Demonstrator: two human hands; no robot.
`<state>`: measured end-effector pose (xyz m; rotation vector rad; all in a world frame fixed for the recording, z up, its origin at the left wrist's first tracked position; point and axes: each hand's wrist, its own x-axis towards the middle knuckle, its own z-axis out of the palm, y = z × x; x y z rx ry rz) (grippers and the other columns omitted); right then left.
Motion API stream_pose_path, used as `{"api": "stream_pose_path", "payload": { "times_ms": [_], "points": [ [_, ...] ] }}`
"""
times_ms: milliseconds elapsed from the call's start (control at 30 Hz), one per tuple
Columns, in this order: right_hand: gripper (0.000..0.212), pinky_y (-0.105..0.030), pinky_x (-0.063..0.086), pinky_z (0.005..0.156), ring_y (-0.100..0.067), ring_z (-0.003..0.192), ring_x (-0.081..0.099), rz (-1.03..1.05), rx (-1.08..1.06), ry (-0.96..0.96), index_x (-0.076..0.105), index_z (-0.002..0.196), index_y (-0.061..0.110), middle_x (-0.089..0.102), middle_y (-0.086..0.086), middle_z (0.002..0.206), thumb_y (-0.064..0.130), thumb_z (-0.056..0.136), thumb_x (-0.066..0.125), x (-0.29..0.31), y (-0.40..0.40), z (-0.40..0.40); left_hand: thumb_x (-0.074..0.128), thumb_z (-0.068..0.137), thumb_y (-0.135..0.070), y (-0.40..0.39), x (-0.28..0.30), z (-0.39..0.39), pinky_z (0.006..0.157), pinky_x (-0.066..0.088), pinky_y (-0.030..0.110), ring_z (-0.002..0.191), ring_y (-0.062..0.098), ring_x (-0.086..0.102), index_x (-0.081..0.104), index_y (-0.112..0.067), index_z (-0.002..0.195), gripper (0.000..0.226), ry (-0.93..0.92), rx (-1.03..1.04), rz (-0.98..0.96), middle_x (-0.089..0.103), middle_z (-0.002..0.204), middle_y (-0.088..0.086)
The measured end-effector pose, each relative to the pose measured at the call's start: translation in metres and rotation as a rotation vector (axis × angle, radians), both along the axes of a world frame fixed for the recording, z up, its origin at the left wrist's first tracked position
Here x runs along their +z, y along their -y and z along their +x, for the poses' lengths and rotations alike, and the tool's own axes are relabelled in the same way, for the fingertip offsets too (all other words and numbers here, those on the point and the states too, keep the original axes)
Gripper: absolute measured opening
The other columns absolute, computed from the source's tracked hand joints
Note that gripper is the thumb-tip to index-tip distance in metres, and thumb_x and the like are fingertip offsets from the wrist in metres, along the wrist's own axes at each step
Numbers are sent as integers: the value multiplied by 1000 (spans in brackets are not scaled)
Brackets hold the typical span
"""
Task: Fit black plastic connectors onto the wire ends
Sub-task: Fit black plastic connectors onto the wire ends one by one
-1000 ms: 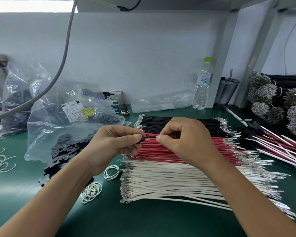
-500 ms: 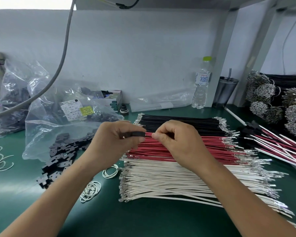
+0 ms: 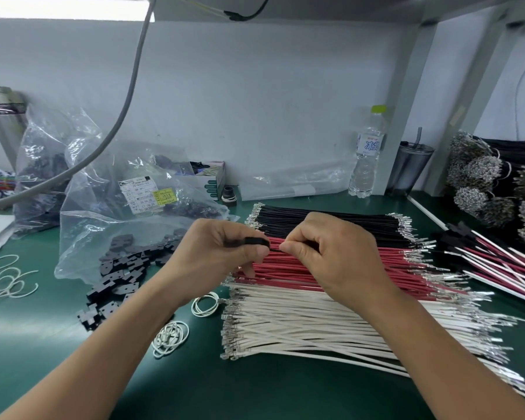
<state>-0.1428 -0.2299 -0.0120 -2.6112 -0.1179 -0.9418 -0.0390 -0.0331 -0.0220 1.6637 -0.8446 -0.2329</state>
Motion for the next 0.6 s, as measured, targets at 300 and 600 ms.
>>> {"api": "stream_pose_path", "payload": {
  "times_ms": [300,600],
  "points": [
    [22,-32,47,83,3,88,56,-188,80,-395,71,98,38,61,25,95,56,87,66,-4,-23,-6,82,85,-14,1,-7,8,68,59,41,61,17,71,83,-20,95,11,-9,173,-15,77,77,7],
    [7,-27,49,80,7,85,58,-7,119,-457,68,83,39,63,27,85,36,90,68,-2,-13,-4,84,82,-16,-3,-7,12,69,60,30,65,18,72,83,-25,95,16,-26,166,-16,78,78,9]
  ]
}}
